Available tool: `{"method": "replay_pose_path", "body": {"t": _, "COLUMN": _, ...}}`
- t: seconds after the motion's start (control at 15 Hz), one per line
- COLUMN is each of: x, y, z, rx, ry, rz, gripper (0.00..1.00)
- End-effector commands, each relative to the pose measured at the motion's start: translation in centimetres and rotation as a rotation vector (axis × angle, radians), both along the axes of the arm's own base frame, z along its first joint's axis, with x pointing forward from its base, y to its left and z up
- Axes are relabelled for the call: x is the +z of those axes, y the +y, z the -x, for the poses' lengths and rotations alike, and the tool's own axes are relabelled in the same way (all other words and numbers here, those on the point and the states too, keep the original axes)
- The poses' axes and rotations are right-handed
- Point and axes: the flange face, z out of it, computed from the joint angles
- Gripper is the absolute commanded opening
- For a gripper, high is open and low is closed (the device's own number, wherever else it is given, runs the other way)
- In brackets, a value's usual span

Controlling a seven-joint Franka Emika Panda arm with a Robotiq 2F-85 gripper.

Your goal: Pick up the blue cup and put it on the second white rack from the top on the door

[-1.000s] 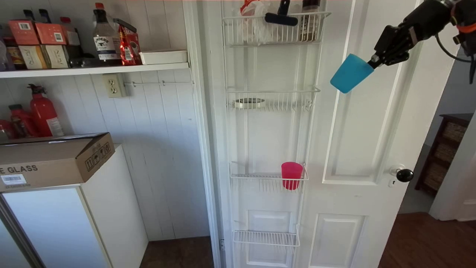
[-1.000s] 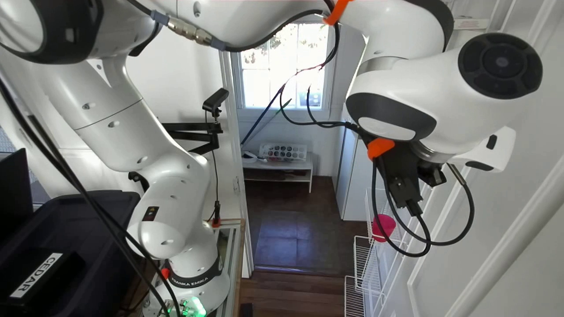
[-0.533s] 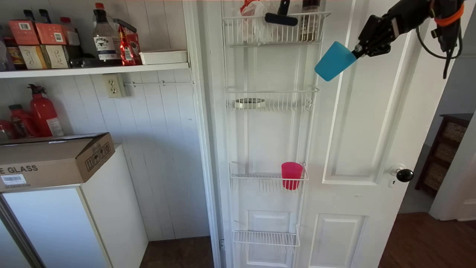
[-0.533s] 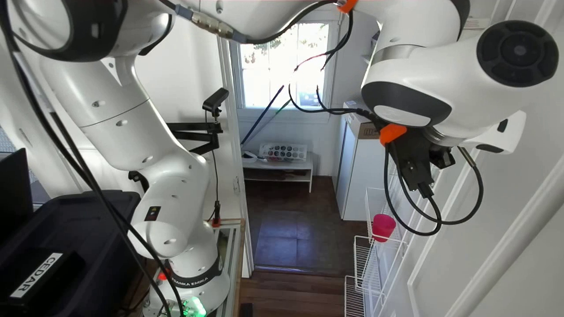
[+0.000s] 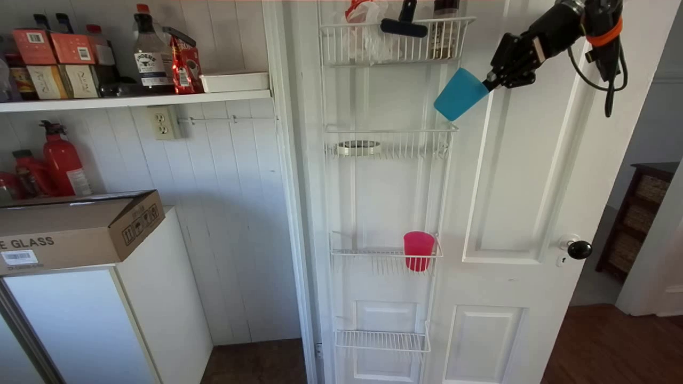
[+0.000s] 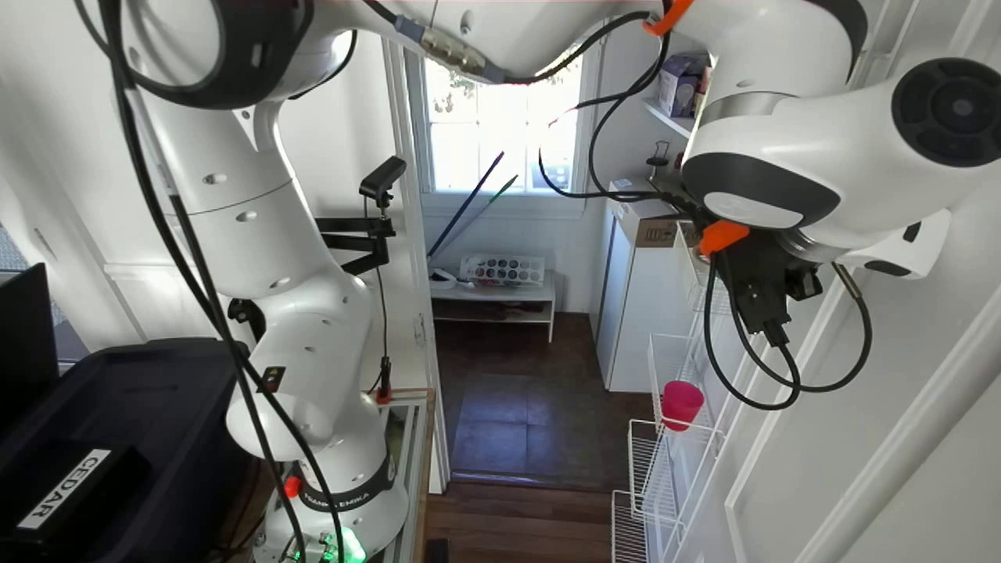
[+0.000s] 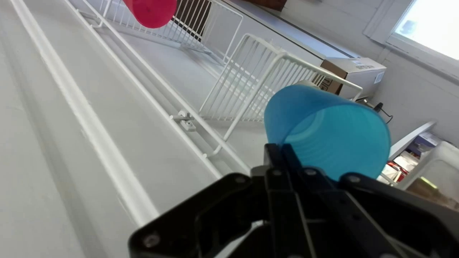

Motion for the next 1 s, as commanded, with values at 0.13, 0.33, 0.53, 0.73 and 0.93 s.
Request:
{"method": "replay_pose_path", "body": {"t": 0.13, "x": 0.6, "y": 2.6, "z": -2.5, "rx": -0.007, "ry": 0.069, "rz": 0.037, "gripper": 0.01}}
{"method": "replay_pose_path", "body": {"t": 0.33, "x": 0.4, "y": 3.3, "z": -2.9, "rx": -0.027, "ry": 0.111, "rz": 0.103, "gripper": 0.01}}
{"method": "replay_pose_path", "body": {"t": 0.53, "x": 0.4, "y": 3.8, "z": -3.1, "rx": -0.058, "ry": 0.142, "rz": 0.173, "gripper": 0.01}}
{"method": "replay_pose_path", "body": {"t": 0.73, "x": 0.6, "y": 4.5, "z": -3.3, "rx": -0.08, "ry": 0.151, "rz": 0.199, "gripper": 0.01}}
{"method": "replay_pose_path", "body": {"t": 0.93, "x": 0.1, "y": 5.3, "z": -3.7, "rx": -0.101, "ry": 0.163, "rz": 0.194, "gripper": 0.01}}
